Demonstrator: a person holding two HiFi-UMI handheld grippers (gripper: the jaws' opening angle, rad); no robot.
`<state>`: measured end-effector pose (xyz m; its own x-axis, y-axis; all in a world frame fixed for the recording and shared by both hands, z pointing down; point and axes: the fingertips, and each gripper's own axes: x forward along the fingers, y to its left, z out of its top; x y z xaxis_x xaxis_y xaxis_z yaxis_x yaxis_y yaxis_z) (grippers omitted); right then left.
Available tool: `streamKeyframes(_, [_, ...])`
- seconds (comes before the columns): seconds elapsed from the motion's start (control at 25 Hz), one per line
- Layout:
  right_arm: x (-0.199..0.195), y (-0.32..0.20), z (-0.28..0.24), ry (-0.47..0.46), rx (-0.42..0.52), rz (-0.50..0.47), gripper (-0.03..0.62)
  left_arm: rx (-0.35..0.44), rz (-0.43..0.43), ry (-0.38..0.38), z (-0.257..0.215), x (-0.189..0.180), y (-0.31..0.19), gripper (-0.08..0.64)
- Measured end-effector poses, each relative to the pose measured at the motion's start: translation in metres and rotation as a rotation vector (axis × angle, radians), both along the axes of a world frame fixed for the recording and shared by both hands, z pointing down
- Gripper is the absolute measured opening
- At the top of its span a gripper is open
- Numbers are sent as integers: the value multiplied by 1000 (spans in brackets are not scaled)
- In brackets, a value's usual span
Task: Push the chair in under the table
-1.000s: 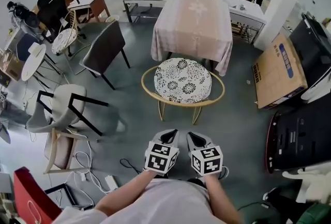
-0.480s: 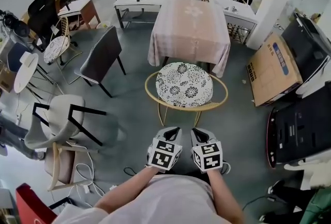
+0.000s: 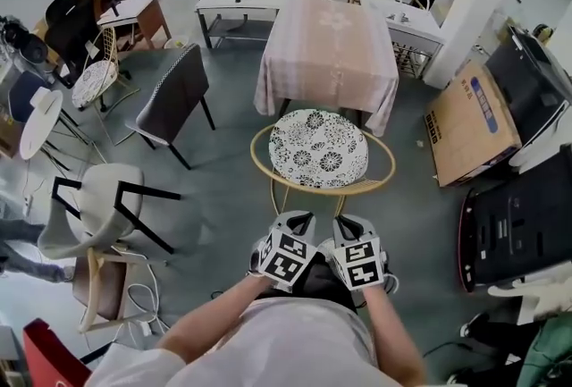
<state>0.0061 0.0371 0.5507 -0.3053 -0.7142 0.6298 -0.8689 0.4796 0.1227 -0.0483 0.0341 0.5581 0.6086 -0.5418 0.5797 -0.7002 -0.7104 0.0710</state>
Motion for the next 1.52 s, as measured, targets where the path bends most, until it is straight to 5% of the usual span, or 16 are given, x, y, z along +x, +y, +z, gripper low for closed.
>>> streamKeyframes(0.56, [8, -49, 30, 217, -5, -176, 6, 105, 164, -253, 31, 3, -54, 9])
streamKeyframes(0.72, [16, -56, 40, 284, -9, -241, 8, 127, 241, -311, 40, 9, -67, 57])
streamKeyframes(0.88, [19, -59, 52, 337, -29, -318, 91, 134, 326, -382, 53, 12, -76, 97])
streamKeyframes(1.08, [31, -70, 64, 431, -40, -379, 91, 151, 416, -477, 69, 6, -87, 109])
streamKeyframes(1.52, [43, -86, 85, 580, -47, -536, 98, 161, 522, -597, 92, 11, -94, 112])
